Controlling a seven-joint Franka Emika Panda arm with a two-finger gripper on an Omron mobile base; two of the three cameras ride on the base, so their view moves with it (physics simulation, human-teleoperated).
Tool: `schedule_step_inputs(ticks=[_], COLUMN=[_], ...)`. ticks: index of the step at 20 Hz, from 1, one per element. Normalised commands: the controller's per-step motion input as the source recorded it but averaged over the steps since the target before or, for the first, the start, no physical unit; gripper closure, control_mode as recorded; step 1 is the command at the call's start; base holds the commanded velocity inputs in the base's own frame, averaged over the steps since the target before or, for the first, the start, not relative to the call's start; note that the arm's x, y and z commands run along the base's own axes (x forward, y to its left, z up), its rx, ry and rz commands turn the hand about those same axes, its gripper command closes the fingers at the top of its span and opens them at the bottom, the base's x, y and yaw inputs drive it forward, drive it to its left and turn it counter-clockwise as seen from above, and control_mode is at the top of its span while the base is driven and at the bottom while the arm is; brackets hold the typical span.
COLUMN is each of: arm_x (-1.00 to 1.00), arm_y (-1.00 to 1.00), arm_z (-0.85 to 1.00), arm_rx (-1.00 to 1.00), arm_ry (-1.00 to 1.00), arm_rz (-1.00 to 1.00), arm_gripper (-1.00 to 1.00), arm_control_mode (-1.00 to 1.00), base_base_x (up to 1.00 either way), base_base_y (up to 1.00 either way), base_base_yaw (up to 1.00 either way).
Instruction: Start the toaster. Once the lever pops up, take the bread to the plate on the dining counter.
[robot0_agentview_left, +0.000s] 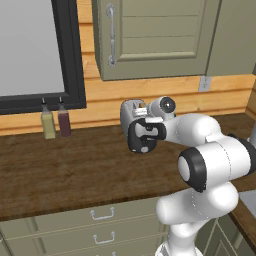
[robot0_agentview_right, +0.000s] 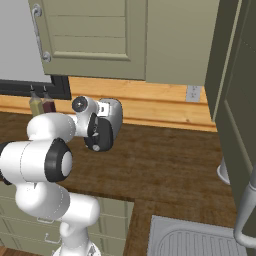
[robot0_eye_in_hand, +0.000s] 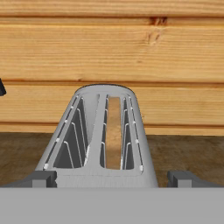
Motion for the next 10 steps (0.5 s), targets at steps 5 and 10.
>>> schedule_step_inputs(ticks=[5, 10], arm_x=[0.00, 0.00], arm_y=[0.00, 0.00], arm_z=[0.00, 0.00], arm_rx=[0.00, 0.00], arm_ry=[0.00, 0.00], arm_rz=[0.00, 0.00], arm_gripper=[-1.00, -1.00], arm_control_mode=[-1.00, -1.00], base_base_x=[0.00, 0.00], base_base_y=[0.00, 0.00], base_base_yaw=[0.00, 0.00])
